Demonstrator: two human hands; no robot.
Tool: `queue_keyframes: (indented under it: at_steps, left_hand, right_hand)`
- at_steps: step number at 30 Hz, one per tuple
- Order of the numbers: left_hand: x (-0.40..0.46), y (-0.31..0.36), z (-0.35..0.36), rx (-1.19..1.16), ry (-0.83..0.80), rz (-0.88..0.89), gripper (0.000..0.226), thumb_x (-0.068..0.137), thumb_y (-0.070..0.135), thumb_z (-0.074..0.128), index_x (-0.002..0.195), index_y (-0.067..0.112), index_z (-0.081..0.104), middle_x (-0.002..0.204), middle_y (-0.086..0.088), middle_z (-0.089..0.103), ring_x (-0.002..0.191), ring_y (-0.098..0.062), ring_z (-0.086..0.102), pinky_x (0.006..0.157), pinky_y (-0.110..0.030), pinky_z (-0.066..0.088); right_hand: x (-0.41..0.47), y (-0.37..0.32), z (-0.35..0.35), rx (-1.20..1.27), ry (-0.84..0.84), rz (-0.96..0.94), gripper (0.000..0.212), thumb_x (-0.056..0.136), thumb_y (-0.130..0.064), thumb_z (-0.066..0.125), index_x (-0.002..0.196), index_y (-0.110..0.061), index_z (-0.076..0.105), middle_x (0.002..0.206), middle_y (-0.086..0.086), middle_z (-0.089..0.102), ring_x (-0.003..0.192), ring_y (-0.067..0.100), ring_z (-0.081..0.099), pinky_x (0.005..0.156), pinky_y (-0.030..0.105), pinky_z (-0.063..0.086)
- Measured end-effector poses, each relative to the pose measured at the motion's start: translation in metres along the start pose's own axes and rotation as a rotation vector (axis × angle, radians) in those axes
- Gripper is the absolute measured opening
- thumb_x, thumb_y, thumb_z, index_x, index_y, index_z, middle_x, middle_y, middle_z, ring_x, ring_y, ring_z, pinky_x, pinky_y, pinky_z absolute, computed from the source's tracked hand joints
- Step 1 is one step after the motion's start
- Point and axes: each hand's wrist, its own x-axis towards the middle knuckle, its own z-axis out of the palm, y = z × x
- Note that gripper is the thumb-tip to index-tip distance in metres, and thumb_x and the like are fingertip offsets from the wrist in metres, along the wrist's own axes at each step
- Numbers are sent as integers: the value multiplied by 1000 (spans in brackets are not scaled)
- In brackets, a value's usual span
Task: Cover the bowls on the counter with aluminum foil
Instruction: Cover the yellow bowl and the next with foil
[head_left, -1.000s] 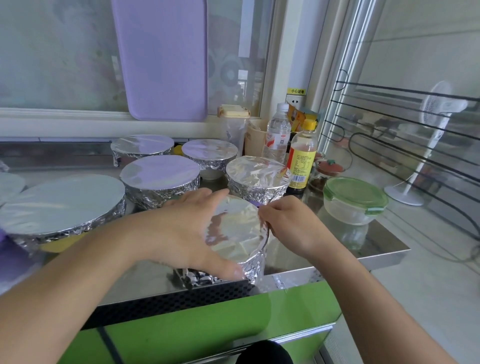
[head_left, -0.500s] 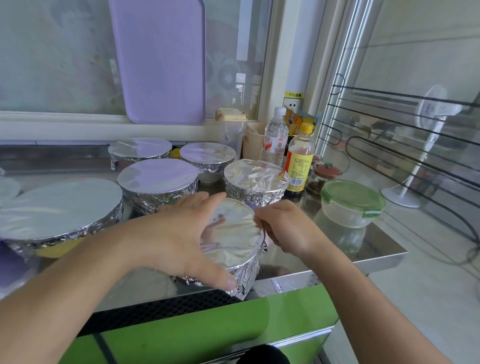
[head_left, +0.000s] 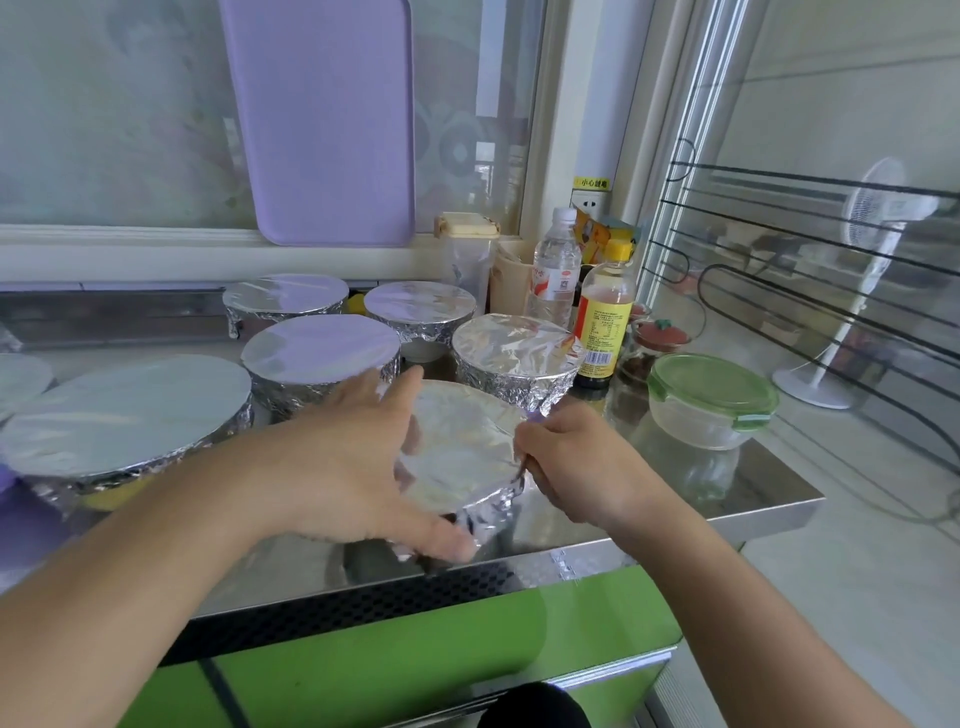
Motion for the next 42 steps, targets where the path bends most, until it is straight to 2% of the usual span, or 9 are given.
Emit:
queue_keyframes:
  at_steps: [4, 7, 12, 19, 21, 30, 33, 36, 42]
  left_hand:
    - [4, 7, 10, -16, 59, -64, 163, 31, 118, 31, 162, 33, -17, 173, 2, -1, 160, -20, -2, 127, -49, 20]
    - [11, 11, 24, -34, 116, -111, 156, 37, 118, 22, 161, 34, -23, 173, -2, -12, 160, -24, -17, 129, -54, 10]
    - [15, 13, 36, -26, 258, -151, 141, 42, 116, 22, 157, 36, 6, 162, -7, 21, 157, -28, 7, 122, -54, 25]
    - [18, 11, 36, 83, 247, -165, 144, 48, 112, 29, 162, 33, -10, 169, -7, 11, 158, -28, 4, 124, -51, 18]
    - [19, 12, 37, 120, 246, -171, 143, 52, 108, 31, 163, 30, -14, 170, -9, 7, 158, -29, 2, 126, -51, 16]
    - [20, 16, 39, 175, 256, -177, 135, 59, 103, 32, 162, 30, -14, 170, -12, 6, 158, -32, 2, 124, -53, 18]
    - [18, 17, 40, 175, 267, -170, 131, 61, 102, 34, 162, 30, -12, 168, -12, 9, 157, -31, 4, 123, -51, 20]
    - [17, 16, 39, 167, 276, -163, 133, 60, 102, 34, 162, 30, -11, 167, -11, 11, 156, -30, 6, 123, -51, 21]
    - [17, 17, 39, 172, 274, -167, 133, 63, 102, 36, 162, 28, -13, 169, -14, 7, 157, -33, 4, 123, -52, 19]
  right_hand:
    - [-2, -8, -5, -88, 148, -24, 37, 90, -17, 54, 57, -9, 40, 50, 6, 34, 55, 23, 26, 55, 35, 22]
    - [9, -6, -5, -184, 319, -91, 40, 96, -29, 49, 67, -1, 50, 65, 16, 61, 60, 24, 38, 56, 37, 31]
    - [20, 3, 7, -139, 157, -146, 41, 102, -26, 48, 63, -13, 43, 55, -4, 45, 61, 16, 36, 59, 36, 30]
    - [12, 2, 9, 304, -30, 111, 46, 102, -18, 47, 57, -18, 35, 52, 0, 28, 49, 18, 19, 51, 25, 14]
    - [14, 3, 5, 349, -99, 164, 51, 103, -22, 46, 54, -19, 35, 56, 4, 24, 59, 21, 12, 56, 31, 8]
    - [-4, 9, 29, 498, 86, 91, 45, 106, -27, 50, 63, -19, 40, 52, -3, 33, 43, 17, 27, 46, 23, 23]
    - [-9, 18, 37, 429, 200, -41, 54, 103, -45, 52, 56, -22, 36, 55, -4, 32, 53, 19, 28, 56, 33, 25]
    - [-18, 28, 41, 451, 324, -201, 45, 99, -41, 50, 64, -17, 35, 63, -1, 33, 64, 19, 29, 61, 37, 24]
    - [-29, 44, 37, 556, 55, -316, 21, 95, -18, 59, 79, -6, 53, 66, 10, 50, 60, 21, 43, 56, 30, 39]
